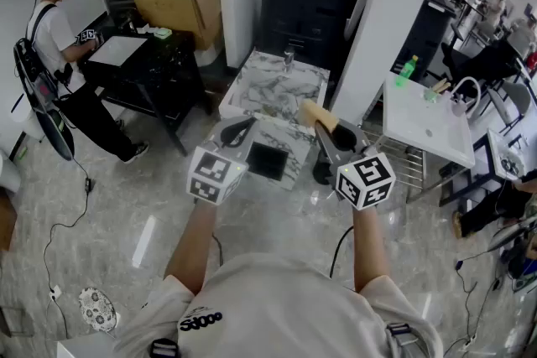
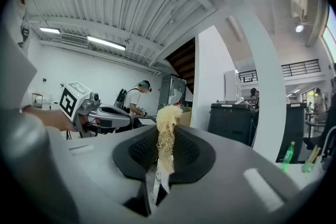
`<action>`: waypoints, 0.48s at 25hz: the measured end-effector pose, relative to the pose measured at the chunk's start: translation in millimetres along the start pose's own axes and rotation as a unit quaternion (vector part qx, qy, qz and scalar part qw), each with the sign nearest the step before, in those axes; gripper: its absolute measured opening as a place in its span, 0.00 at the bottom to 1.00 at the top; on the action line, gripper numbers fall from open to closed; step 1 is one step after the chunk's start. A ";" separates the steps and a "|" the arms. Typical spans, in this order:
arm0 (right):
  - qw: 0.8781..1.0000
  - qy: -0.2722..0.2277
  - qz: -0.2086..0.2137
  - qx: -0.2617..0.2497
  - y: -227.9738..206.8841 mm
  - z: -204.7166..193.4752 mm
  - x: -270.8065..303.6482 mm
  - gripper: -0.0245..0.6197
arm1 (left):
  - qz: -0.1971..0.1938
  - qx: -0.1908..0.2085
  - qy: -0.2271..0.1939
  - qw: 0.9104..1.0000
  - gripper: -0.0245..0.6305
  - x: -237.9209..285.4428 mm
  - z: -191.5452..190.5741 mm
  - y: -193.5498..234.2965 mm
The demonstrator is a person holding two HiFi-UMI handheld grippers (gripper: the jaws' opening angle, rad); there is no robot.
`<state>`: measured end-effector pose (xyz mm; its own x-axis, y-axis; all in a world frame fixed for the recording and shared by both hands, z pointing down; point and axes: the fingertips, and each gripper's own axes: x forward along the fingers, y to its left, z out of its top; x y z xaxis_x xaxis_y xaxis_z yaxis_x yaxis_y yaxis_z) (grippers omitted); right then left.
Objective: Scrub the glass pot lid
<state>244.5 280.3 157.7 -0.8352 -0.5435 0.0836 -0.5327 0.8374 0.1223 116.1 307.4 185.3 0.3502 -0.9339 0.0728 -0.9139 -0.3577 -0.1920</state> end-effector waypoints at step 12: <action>1.000 -0.007 0.007 0.022 -8.4 -2.5 -9.6 0.11 | 0.000 0.001 0.006 1.000 0.05 3.8 0.6 -8.0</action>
<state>257.4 278.4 158.3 -0.8445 -0.5308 0.0712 -0.5259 0.8470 0.0769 124.9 306.7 186.5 0.3472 -0.9341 0.0838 -0.9137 -0.3570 -0.1940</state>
